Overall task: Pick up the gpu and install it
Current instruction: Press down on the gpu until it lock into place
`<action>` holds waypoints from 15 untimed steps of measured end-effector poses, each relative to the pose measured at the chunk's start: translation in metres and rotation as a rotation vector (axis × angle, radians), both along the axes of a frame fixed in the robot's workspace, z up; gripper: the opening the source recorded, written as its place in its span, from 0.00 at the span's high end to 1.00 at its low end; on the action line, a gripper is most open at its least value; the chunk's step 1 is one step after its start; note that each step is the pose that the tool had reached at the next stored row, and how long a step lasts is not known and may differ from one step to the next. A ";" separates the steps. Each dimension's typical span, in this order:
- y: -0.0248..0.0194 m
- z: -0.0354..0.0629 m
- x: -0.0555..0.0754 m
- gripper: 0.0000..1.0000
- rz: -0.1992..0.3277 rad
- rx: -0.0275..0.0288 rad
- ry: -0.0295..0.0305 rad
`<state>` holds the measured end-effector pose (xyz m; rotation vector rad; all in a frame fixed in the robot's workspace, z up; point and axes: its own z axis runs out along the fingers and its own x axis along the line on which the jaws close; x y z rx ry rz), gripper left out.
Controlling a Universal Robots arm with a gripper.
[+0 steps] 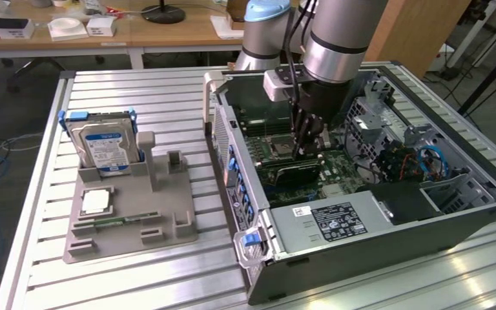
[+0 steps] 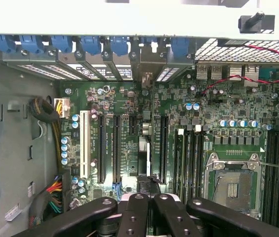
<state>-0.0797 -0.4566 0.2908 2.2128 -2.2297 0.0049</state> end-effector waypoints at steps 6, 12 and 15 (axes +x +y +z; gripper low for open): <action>0.0000 -0.0002 0.000 0.89 0.000 -0.0002 -0.0006; -0.0002 -0.0102 0.000 0.89 0.000 0.0000 -0.0008; -0.0003 -0.0158 0.000 0.89 -0.001 -0.0001 -0.0008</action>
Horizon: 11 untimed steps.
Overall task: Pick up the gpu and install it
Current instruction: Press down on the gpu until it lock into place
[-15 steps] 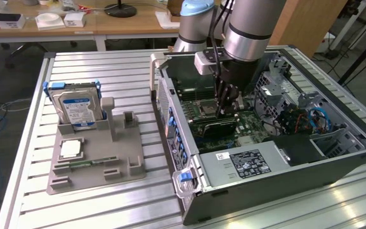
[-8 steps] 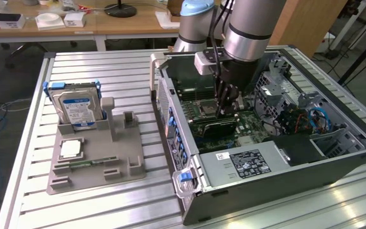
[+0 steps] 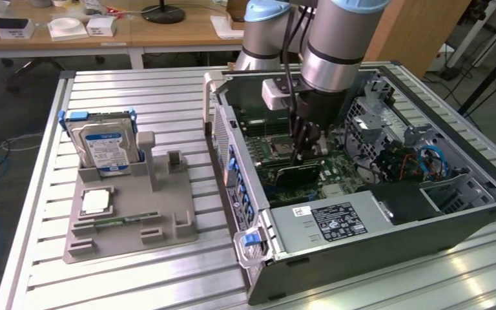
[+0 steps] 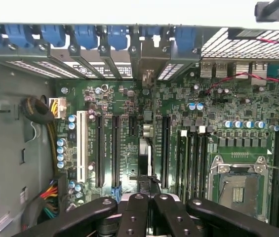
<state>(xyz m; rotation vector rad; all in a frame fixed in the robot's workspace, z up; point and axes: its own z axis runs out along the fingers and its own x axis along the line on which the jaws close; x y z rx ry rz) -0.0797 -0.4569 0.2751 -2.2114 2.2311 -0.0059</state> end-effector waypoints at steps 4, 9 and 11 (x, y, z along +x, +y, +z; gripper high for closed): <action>0.0000 -0.0074 0.000 0.89 -0.002 0.0001 0.0000; -0.0001 -0.0118 0.000 0.89 -0.003 -0.0007 0.0001; 0.0000 -0.0122 0.000 0.89 -0.003 -0.0009 0.0001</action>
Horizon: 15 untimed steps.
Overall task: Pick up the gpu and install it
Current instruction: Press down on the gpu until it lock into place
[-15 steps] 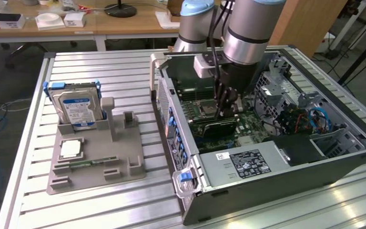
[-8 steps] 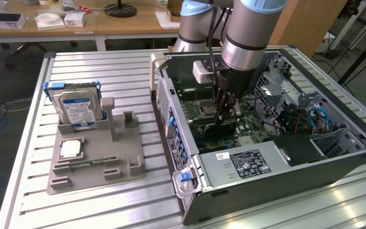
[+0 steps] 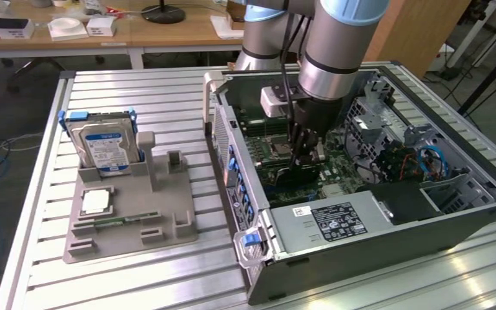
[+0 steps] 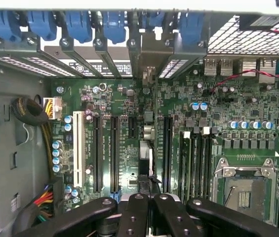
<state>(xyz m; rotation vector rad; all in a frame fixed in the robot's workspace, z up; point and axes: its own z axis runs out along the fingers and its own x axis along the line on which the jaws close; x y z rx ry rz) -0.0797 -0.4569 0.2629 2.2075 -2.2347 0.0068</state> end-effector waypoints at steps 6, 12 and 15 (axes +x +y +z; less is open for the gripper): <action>-0.0001 -0.0024 0.000 0.89 0.000 -0.0017 0.0001; 0.0001 -0.0020 0.000 0.89 0.000 -0.0007 -0.0002; 0.0000 0.0045 0.000 0.89 0.000 -0.0014 0.0000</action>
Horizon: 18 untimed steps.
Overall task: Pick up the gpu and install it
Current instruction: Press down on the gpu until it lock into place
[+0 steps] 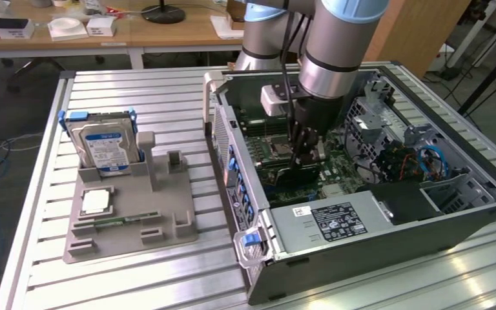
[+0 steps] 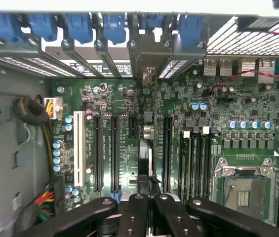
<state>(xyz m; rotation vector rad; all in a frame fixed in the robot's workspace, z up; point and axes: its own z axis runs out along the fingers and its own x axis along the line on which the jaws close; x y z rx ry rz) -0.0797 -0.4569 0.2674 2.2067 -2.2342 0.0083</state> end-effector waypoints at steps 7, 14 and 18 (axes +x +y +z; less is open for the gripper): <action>0.0036 -0.0043 0.000 0.89 0.000 0.0001 -0.0005; 0.0083 -0.0051 0.000 0.89 -0.001 -0.0023 -0.0004; 0.0080 -0.0071 0.000 0.89 -0.001 -0.0037 0.0001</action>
